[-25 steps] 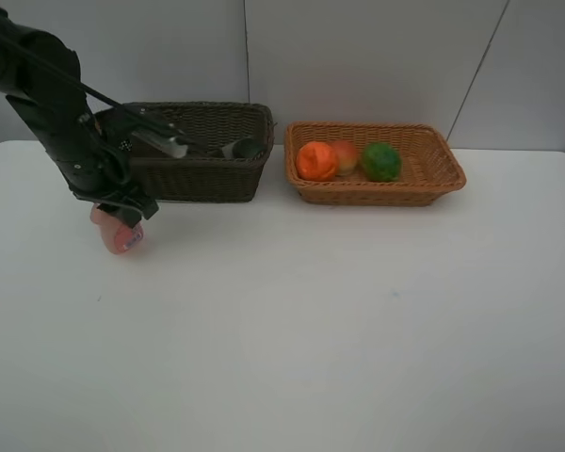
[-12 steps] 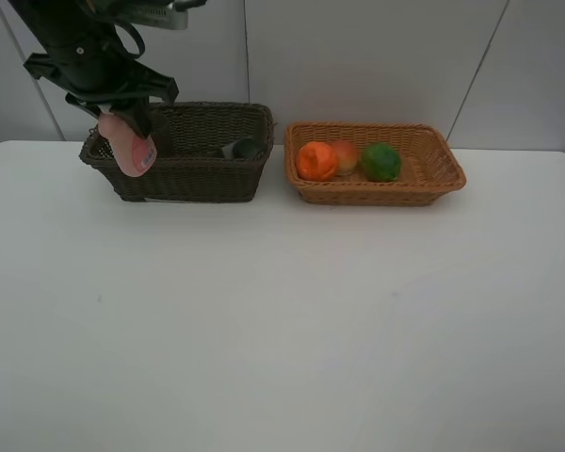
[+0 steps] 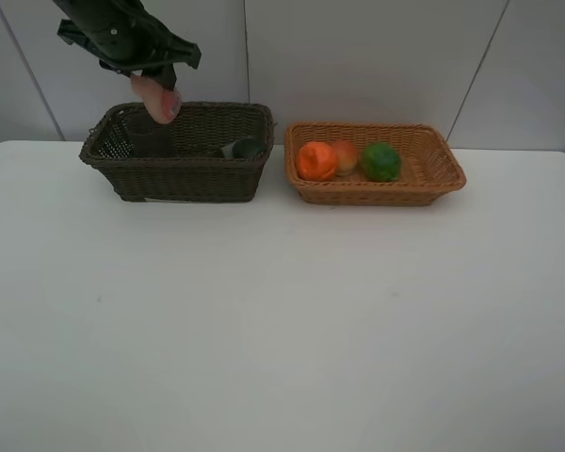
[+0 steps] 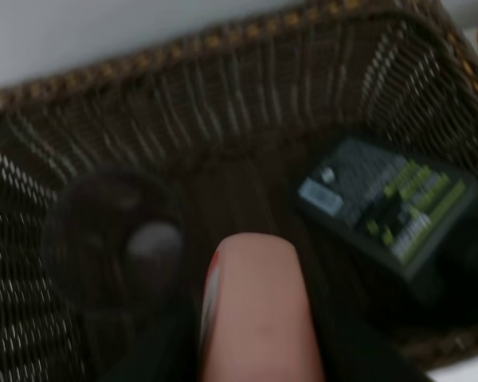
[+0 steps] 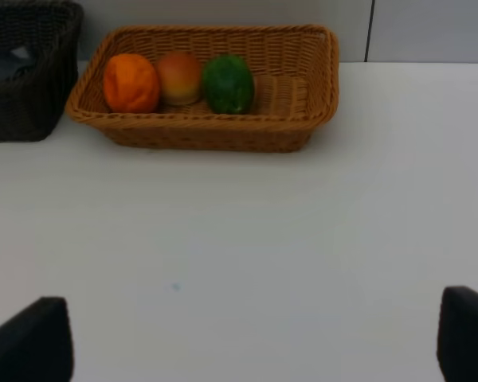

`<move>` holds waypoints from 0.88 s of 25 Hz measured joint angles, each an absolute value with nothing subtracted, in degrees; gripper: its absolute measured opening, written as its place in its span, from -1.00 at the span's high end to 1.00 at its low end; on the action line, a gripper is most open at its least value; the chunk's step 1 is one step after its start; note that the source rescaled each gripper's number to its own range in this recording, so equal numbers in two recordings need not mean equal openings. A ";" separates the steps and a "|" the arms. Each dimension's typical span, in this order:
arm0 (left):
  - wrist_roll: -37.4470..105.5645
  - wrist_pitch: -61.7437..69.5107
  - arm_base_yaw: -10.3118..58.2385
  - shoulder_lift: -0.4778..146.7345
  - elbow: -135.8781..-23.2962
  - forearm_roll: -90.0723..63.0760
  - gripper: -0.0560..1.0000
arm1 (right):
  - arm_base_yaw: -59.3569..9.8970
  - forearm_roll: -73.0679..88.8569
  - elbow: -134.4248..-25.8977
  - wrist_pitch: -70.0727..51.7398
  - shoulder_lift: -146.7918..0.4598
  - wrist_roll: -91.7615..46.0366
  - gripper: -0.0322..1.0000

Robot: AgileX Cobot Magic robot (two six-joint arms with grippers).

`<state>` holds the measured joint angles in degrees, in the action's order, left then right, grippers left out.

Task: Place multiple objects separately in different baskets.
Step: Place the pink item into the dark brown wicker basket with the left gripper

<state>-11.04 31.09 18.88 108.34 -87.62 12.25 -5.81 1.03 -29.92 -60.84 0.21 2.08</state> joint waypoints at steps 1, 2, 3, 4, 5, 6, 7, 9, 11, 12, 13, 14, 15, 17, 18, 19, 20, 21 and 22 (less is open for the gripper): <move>-11.04 29.62 18.88 109.20 -87.62 12.97 0.12 | -5.81 1.03 -29.92 -60.84 0.21 2.08 -0.97; -11.04 28.02 18.88 110.27 -87.62 13.45 0.12 | -5.81 1.03 -29.92 -60.84 0.21 2.08 -0.97; -11.04 26.59 18.88 111.38 -87.62 13.80 0.12 | -5.81 1.03 -29.92 -60.84 0.21 2.08 -0.97; -11.04 25.30 18.88 112.45 -87.62 14.06 0.12 | -5.81 1.03 -29.92 -60.84 0.21 2.08 -0.97; -11.04 24.38 18.88 113.38 -87.62 14.33 0.12 | -5.81 1.03 -29.92 -60.84 0.21 2.08 -0.97; -11.04 23.55 18.88 114.37 -87.62 14.48 0.12 | -5.81 0.98 -29.92 -60.84 0.21 2.08 -0.97; -11.04 22.96 18.88 115.27 -87.56 14.48 0.12 | -5.81 0.98 -29.92 -60.84 0.21 2.08 -0.97; -11.04 22.54 18.88 116.54 -87.56 14.48 0.12 | -5.81 0.98 -29.92 -60.84 0.21 2.08 -0.97; -11.04 22.01 18.88 117.44 -87.56 14.48 0.12 | -5.81 0.98 -29.92 -60.84 0.21 2.08 -0.97; -11.04 21.95 18.88 117.72 -87.56 14.48 0.12 | -5.81 0.98 -29.92 -60.84 0.21 2.08 -0.97; -11.04 21.95 18.88 117.93 -87.56 14.48 0.12 | -5.81 0.98 -29.92 -60.84 0.21 2.08 -0.97; -11.04 21.95 18.88 118.09 -87.56 14.48 0.12 | -5.81 0.98 -29.92 -60.84 0.21 2.08 -0.97; -11.04 21.95 18.88 118.12 -87.56 14.48 0.12 | -5.81 0.98 -29.92 -60.84 0.21 2.08 -0.97; -11.04 21.95 18.88 118.12 -87.56 14.48 0.11 | -5.81 0.98 -29.92 -60.84 0.21 2.08 -0.97; -11.04 21.95 18.88 118.12 -87.56 14.48 0.05 | -5.81 0.98 -29.92 -60.84 0.21 2.08 -0.97; -11.04 21.95 18.88 118.12 -87.56 14.48 -0.09 | -5.81 0.98 -29.92 -60.84 0.21 2.08 -0.97; -11.04 21.95 18.88 118.12 -87.56 14.48 -0.27 | -5.81 0.98 -29.92 -60.84 0.21 2.08 -0.97; -11.04 21.95 18.88 118.06 -87.56 14.48 -0.43 | -5.81 0.98 -29.92 -60.84 0.21 2.08 -0.97; -11.04 22.07 18.88 118.06 -87.56 14.48 -0.61 | -5.81 0.98 -29.92 -60.84 0.21 2.08 -0.97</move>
<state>-11.04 22.07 18.88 118.06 -87.56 14.48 -5.81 0.98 -29.92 -60.84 0.21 2.08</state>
